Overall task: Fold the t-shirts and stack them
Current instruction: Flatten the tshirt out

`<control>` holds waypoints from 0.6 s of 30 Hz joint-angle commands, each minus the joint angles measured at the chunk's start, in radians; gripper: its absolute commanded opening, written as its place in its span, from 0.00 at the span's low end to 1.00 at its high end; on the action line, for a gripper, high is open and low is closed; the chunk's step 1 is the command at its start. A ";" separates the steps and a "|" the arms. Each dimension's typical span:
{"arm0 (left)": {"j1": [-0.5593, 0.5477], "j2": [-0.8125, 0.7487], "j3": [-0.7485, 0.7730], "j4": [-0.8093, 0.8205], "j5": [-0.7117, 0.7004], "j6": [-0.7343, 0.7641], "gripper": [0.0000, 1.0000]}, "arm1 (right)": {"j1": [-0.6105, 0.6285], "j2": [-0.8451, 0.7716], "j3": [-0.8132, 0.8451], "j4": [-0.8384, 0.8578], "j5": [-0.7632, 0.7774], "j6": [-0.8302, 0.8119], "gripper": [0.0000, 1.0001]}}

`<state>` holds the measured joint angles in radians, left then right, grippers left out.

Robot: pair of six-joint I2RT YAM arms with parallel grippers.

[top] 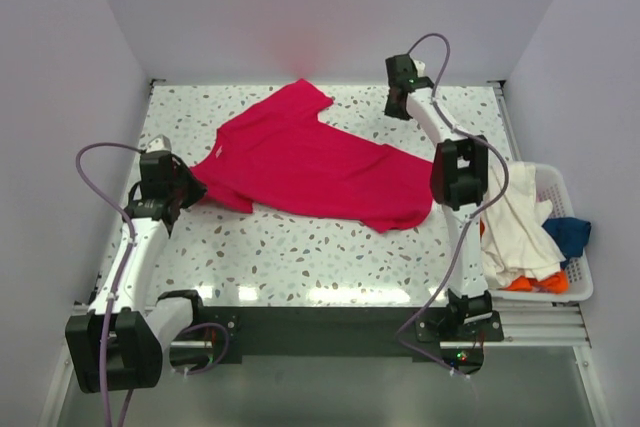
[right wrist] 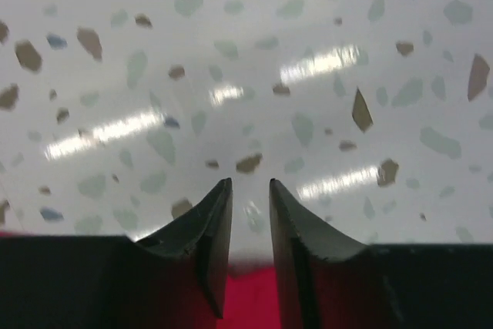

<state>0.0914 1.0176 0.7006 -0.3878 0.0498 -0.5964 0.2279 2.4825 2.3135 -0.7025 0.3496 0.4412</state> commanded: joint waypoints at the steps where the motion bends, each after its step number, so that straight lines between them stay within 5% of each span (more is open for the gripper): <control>1: 0.008 -0.010 0.020 0.004 0.053 0.040 0.00 | 0.045 -0.332 -0.240 0.033 -0.041 -0.012 0.32; 3: 0.007 0.002 0.019 0.016 0.067 0.040 0.00 | 0.082 -0.472 -0.484 0.081 -0.012 -0.006 0.44; 8: 0.007 0.022 0.025 0.041 0.093 0.037 0.00 | 0.197 -0.863 -0.994 0.164 -0.002 0.071 0.54; 18: 0.007 0.032 0.037 0.046 0.094 0.035 0.00 | 0.396 -1.129 -1.493 0.216 -0.026 0.333 0.56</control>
<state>0.0914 1.0508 0.7010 -0.3820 0.1268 -0.5819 0.6147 1.4109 0.8898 -0.5278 0.3195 0.6628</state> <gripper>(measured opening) 0.036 0.559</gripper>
